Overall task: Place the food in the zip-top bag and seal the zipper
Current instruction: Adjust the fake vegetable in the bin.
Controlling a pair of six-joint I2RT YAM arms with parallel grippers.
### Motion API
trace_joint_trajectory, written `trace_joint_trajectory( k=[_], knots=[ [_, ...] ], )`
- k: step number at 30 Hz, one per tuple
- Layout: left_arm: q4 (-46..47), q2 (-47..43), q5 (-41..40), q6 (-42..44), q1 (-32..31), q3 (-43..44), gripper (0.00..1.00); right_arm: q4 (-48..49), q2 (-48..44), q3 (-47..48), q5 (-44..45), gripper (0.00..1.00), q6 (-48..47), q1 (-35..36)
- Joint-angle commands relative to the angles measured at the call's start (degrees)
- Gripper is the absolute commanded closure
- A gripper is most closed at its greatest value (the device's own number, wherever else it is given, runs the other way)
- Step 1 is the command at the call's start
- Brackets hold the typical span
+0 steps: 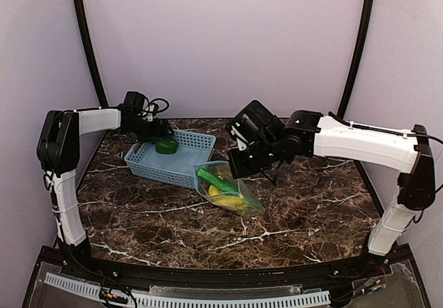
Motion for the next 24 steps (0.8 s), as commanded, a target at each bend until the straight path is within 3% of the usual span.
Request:
trace_joint_trajectory(
  k=[1, 13, 19, 24],
  knots=[
    [0.1, -0.8, 3.2, 0.0, -0.9, -1.6, 0.1, 1.9, 0.0, -0.4, -0.6, 1.0, -0.9, -0.6],
    [1.9, -7.6, 6.3, -1.2, -11.1, -10.5, 0.12, 2.4, -2.5, -3.0, 0.3, 1.0, -0.5, -0.6],
    [2.1, -14.1, 2.3, -1.6, -14.0, -12.2, 0.12, 2.5, -2.9, -3.1, 0.5, 1.0, -1.2, -0.7],
    [-2.9, -14.1, -3.8, 3.9, -13.4, -8.1, 0.08, 2.9, -3.0, -3.3, 0.5, 1.0, -1.3, -0.8]
  ],
)
